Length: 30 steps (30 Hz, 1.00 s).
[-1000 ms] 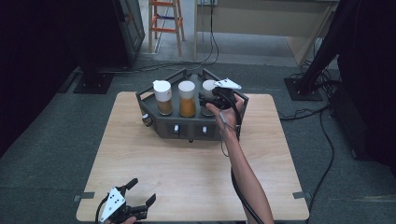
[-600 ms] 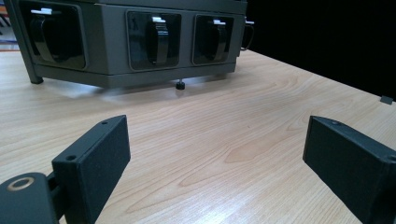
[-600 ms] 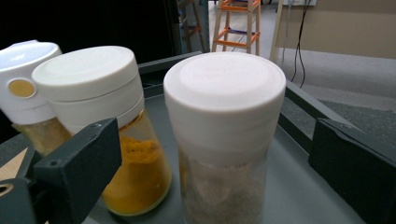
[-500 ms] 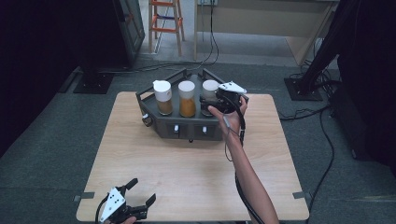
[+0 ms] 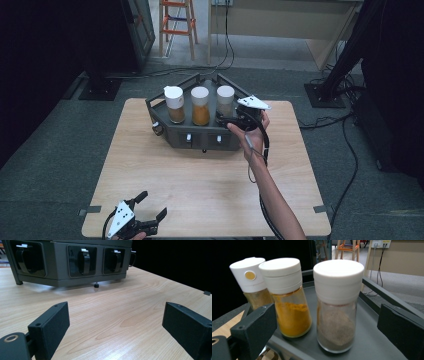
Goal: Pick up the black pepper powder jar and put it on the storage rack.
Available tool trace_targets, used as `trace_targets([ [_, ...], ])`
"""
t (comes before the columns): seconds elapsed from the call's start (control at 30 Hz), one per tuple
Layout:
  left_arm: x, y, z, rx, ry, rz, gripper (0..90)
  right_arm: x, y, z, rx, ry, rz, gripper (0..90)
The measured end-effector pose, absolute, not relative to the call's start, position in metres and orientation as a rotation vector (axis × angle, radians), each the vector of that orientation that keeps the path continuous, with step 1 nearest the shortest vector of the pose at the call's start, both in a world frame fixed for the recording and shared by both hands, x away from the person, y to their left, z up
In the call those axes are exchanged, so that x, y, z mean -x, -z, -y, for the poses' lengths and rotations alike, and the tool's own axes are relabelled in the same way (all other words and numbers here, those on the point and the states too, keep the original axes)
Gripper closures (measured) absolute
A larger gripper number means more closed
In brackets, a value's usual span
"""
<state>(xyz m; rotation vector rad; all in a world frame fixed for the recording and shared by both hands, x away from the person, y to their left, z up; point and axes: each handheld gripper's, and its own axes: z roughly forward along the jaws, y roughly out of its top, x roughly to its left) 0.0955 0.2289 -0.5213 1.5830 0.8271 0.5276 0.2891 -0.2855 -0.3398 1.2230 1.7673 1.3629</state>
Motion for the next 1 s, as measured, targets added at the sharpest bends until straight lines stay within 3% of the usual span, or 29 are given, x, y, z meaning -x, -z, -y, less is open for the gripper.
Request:
trace_targets([
  [1.0, -0.095, 0.522, -0.229, -1.583, -0.527, -0.830, 7.3, -0.227, 0.372, 0.301, -1.049, -1.521, -1.821, 2.4],
])
